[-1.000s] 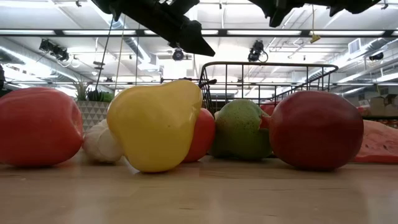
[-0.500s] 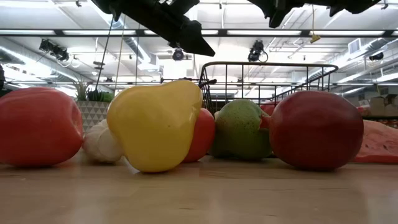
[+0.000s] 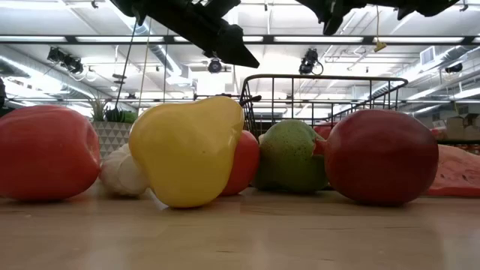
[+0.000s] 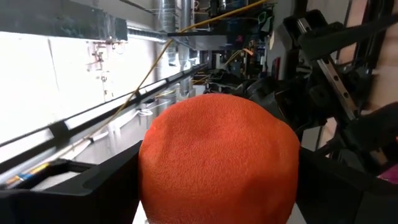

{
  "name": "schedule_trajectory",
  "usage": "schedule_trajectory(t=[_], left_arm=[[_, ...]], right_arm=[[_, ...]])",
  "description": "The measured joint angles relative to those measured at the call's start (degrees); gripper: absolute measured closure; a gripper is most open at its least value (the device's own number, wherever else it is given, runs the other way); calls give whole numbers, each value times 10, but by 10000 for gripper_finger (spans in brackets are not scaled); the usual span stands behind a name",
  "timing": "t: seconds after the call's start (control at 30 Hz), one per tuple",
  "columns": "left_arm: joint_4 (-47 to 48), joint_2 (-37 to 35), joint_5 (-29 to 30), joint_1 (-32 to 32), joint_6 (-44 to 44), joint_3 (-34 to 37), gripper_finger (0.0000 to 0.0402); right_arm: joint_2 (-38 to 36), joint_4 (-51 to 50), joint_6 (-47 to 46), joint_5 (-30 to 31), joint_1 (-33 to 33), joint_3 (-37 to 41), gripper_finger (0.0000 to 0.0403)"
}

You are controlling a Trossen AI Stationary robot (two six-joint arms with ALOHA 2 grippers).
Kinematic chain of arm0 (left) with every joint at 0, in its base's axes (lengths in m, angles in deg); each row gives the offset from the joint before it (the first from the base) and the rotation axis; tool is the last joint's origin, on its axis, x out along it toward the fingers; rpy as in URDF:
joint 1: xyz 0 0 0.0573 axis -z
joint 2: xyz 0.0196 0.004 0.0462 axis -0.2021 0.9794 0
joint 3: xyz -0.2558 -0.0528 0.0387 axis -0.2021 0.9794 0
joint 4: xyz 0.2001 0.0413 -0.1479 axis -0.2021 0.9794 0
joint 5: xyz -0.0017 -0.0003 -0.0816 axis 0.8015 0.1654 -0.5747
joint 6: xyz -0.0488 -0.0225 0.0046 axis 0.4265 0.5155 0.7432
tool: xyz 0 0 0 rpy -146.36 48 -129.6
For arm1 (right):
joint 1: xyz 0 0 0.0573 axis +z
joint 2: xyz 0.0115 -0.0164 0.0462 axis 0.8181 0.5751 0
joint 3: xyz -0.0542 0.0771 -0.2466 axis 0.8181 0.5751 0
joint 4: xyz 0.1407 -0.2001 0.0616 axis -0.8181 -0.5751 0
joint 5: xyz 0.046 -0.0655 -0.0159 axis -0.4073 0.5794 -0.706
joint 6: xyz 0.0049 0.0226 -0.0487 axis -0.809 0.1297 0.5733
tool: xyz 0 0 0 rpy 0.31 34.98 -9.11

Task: Build produce basket
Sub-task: Put the orange into the brown wire basket

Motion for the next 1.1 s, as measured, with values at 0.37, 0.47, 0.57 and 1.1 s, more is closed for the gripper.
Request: schedule_trajectory(t=[0.37, 0.47, 0.57, 1.1], left_arm=[[0, 0, 0, 0, 0, 0, 113], [0, 0, 0, 0, 0, 0, 113], [0, 0, 0, 0, 0, 0, 113], [0, 0, 0, 0, 0, 0, 113]], right_arm=[[0, 0, 65, 0, 0, 0, 50], [0, 0, 90, 0, 0, 0, 50], [0, 0, 116, -1, 0, 0, 50], [0, 0, 324, 0, 0, 0, 50]])
